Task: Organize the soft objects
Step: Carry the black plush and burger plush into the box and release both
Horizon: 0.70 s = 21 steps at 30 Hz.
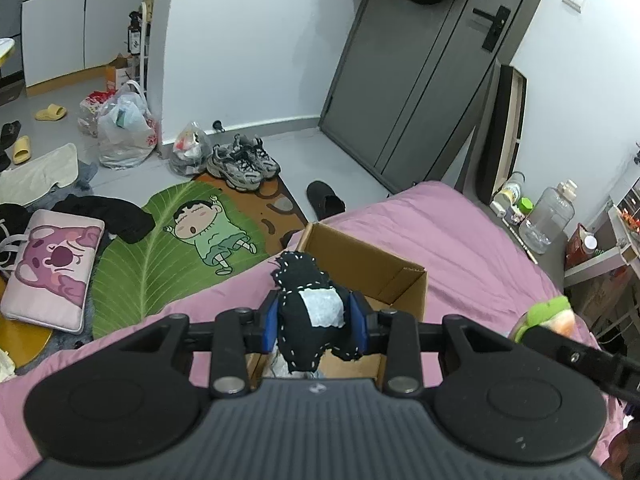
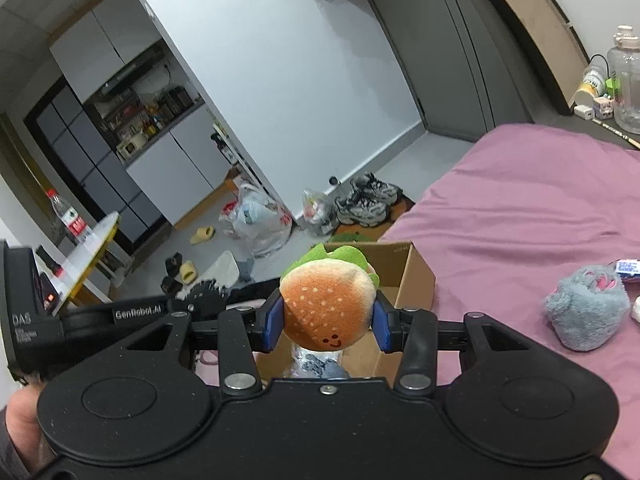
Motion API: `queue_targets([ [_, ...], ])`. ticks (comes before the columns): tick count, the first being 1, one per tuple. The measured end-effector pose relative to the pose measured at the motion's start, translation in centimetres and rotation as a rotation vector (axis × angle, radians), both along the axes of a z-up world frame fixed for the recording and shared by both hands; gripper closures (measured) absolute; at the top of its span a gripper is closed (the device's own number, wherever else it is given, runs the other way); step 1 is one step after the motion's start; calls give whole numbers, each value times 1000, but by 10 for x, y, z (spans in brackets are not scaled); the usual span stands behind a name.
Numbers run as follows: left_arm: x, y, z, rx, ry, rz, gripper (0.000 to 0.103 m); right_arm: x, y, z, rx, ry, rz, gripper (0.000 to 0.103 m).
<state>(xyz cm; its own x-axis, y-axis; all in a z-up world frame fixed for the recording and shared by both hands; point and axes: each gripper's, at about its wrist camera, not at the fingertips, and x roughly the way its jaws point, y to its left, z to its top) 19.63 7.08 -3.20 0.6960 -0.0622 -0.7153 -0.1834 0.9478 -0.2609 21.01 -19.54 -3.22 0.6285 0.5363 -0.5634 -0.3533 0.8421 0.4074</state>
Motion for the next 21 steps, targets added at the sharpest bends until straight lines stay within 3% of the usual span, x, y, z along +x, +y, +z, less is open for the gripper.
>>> queue_targets([
  [21,54,-18,-91,-121,200,-61,68,28,29,-35,-110,154,33,59],
])
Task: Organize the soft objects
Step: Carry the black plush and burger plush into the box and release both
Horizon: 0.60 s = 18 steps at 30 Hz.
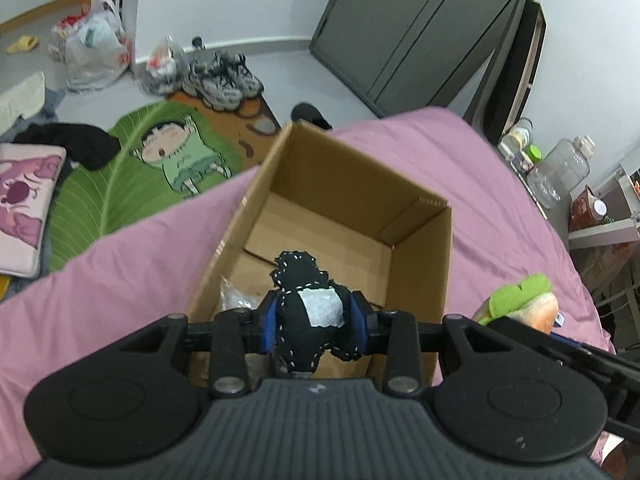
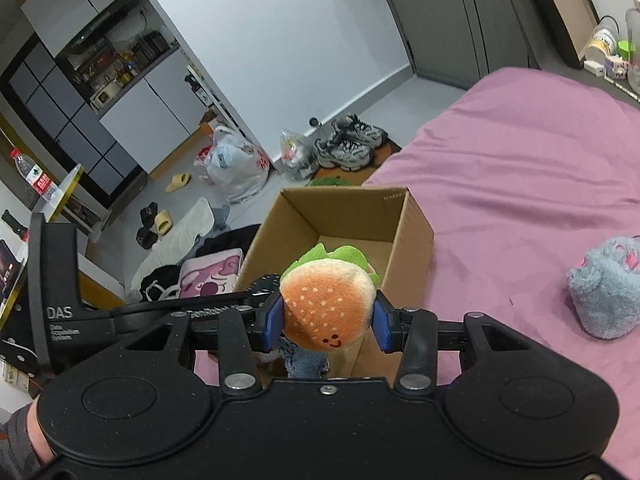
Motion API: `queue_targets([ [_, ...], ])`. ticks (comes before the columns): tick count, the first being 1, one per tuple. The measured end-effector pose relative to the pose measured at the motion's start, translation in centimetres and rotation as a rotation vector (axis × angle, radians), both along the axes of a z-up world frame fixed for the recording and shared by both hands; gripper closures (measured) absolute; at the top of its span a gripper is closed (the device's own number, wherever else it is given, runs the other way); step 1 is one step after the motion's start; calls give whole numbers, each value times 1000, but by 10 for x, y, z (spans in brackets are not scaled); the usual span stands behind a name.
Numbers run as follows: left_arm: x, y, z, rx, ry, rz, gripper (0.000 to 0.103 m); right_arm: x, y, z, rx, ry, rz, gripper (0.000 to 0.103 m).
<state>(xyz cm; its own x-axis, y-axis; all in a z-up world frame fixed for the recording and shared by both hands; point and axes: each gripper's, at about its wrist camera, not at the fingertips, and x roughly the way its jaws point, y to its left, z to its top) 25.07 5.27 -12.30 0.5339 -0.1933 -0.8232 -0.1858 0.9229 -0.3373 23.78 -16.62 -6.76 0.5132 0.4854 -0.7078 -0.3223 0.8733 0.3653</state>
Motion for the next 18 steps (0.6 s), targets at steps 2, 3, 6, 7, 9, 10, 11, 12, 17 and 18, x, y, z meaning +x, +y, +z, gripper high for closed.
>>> queue_targets([
  [2,3,-1,-7,2,16,0,66,1,2,-3,-7,10,8,59],
  [3,4,-1,-9,1,21,5,65,2,4,-4,-11,14,12,59],
  [6,7,6,-12,-22,30,20,60,5,7,-9,-25,32,20,59],
  [7,9,6,-12,-30,31,24,58,6,8,-10,-29,37,22,59],
  [9,10,9,-10,-48,27,31,45,7,10,-12,-34,47,27,59],
  [10,10,11,-8,-52,24,36,45,8,11,-13,-38,51,31,59],
  [11,11,11,-6,-49,23,41,44,9,13,-14,-43,54,36,59],
  [12,12,12,-4,-42,20,47,44,9,15,-15,-48,58,41,59],
  [17,10,13,9,-3,-8,52,43,8,27,-20,-83,82,87,48],
  [18,10,13,11,-1,-11,52,43,7,29,-19,-91,83,93,44],
])
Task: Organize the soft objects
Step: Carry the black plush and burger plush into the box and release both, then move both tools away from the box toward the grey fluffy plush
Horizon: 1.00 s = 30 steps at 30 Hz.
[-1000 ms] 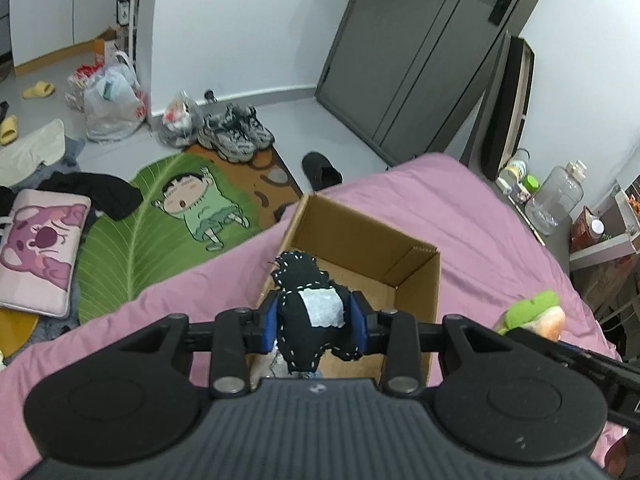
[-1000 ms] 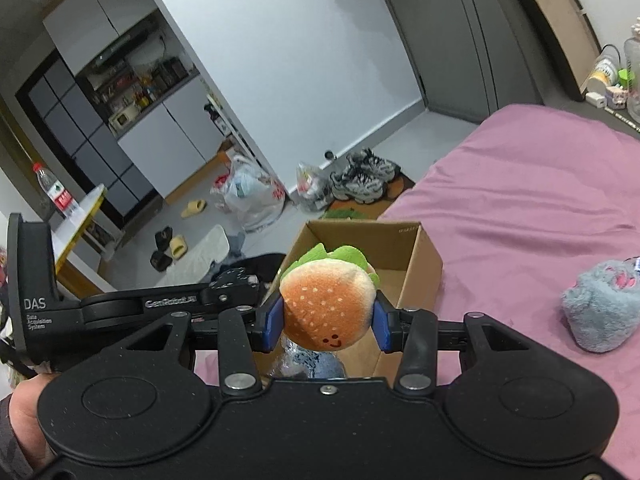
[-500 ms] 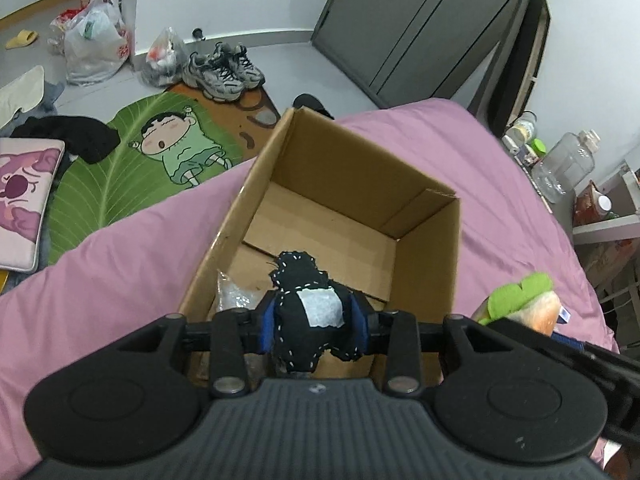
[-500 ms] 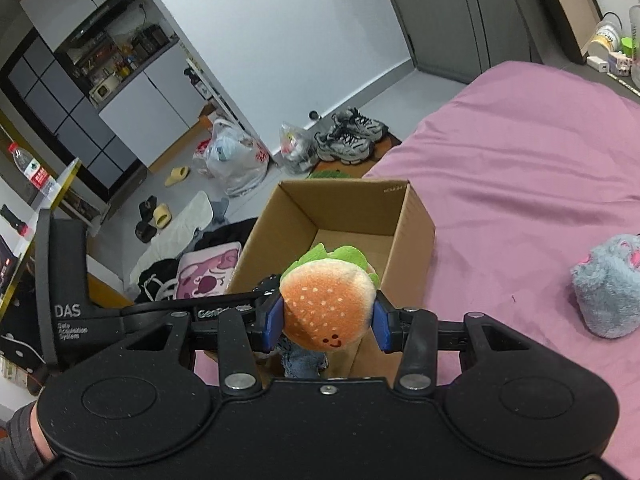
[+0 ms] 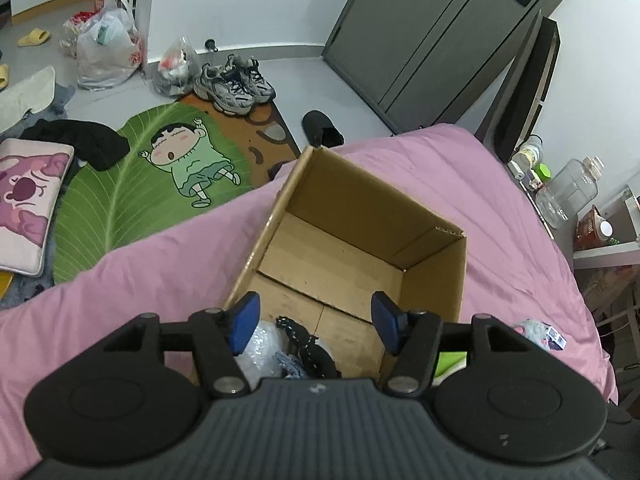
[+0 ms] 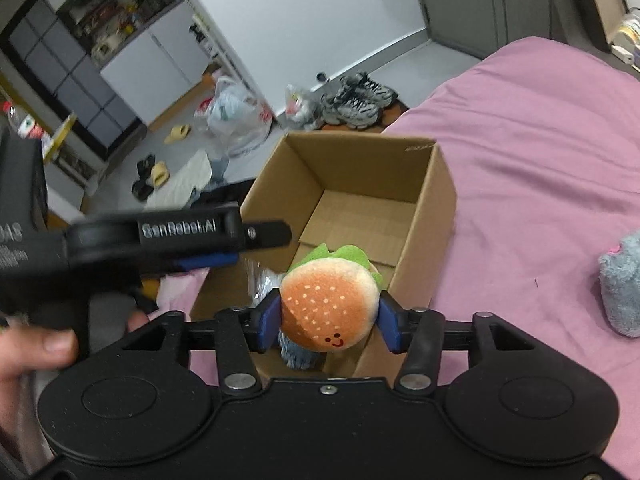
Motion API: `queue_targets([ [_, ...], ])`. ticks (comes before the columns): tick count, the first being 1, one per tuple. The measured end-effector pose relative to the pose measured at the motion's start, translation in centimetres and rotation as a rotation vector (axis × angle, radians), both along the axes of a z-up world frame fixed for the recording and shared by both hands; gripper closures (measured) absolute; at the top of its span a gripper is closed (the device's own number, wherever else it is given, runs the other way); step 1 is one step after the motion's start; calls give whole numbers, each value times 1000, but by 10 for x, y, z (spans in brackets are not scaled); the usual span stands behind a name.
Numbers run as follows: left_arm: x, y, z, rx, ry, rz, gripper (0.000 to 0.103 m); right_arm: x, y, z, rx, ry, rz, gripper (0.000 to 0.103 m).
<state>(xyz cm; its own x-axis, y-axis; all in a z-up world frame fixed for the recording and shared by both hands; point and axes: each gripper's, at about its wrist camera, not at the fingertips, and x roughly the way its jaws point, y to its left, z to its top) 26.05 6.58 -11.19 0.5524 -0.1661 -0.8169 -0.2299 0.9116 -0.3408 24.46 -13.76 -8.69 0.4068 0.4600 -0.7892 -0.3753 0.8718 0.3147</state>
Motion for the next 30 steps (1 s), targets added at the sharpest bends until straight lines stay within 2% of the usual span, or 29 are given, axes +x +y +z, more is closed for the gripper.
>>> queue_targets([
  [2,-3,0,4,4,-4,4,43,-3,-1,5,0,-12,-6,40],
  [8,-14,-7,22,46,-26,10,31,-7,-14,26,35,-49,-53,32],
  [13,-24,-16,39,80,-59,17,24,-10,-34,35,31,-61,-115,25],
  [17,-31,-32,49,136,-69,2,14,-13,-45,40,-2,-100,-157,21],
  [30,-43,-76,76,168,-89,-24,10,-18,-105,53,61,-131,-270,15],
])
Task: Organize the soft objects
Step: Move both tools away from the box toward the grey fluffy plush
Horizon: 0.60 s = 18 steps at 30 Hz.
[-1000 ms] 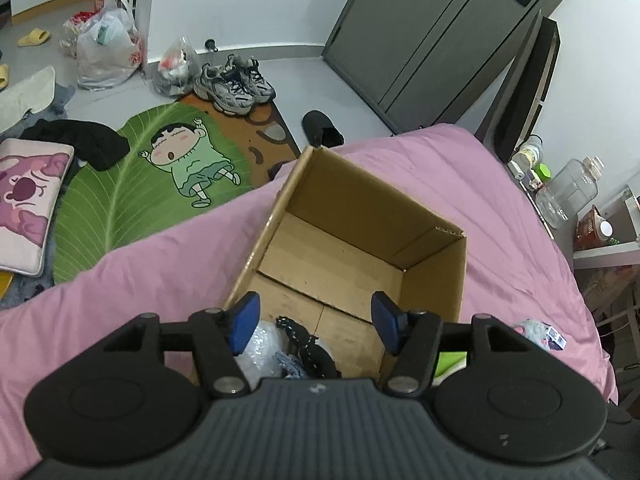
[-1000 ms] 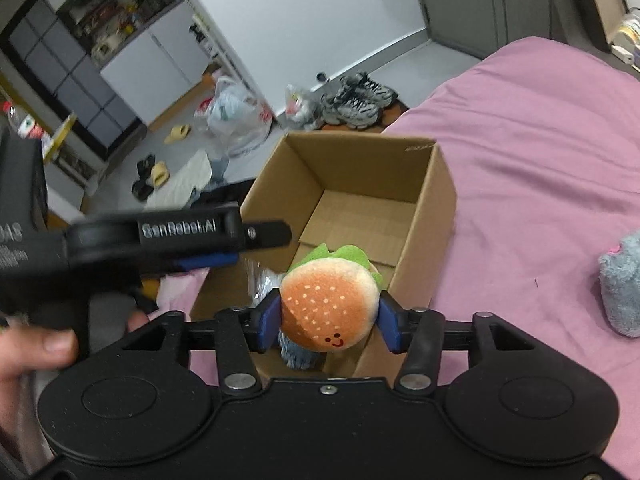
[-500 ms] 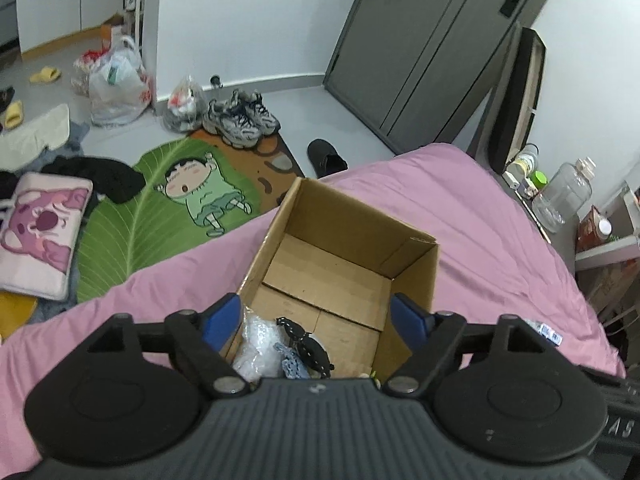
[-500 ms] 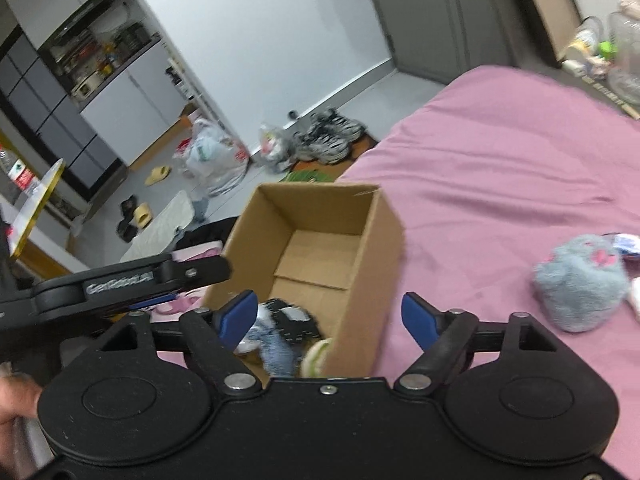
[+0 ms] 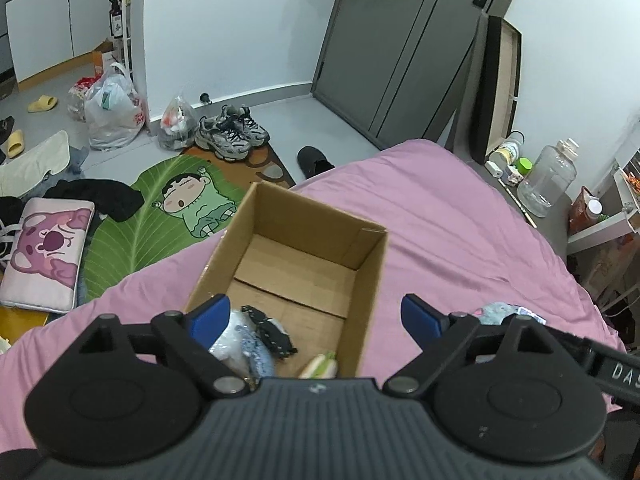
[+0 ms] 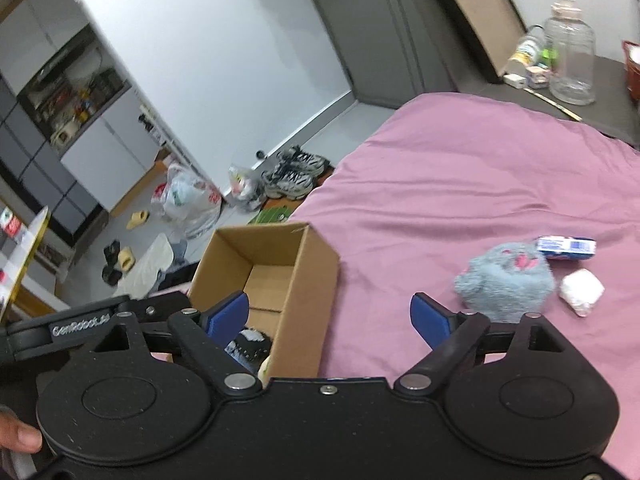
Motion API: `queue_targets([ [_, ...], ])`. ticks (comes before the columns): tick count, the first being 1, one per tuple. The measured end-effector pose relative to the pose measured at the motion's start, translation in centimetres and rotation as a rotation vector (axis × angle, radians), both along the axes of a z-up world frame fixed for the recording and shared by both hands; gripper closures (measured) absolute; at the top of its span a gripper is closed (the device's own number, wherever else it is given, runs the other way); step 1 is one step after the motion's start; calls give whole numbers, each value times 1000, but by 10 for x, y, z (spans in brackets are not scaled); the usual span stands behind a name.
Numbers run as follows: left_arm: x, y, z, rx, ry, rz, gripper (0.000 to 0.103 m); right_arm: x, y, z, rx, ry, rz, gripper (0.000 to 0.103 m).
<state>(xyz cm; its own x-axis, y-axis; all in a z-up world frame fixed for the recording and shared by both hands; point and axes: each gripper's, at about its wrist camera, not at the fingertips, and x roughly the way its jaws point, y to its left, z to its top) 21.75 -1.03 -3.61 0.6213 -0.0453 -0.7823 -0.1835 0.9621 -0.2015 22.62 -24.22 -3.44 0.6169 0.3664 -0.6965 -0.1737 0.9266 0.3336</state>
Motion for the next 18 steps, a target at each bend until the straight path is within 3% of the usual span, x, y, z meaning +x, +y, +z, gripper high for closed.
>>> queue_targets([
  [3,-1,-13,7,9,-17,11,0,2,-19,0,29,7,-40,15],
  [18,19,-99,-2,9,26,-69,0,18,-99,-14,166,33,-209,10],
])
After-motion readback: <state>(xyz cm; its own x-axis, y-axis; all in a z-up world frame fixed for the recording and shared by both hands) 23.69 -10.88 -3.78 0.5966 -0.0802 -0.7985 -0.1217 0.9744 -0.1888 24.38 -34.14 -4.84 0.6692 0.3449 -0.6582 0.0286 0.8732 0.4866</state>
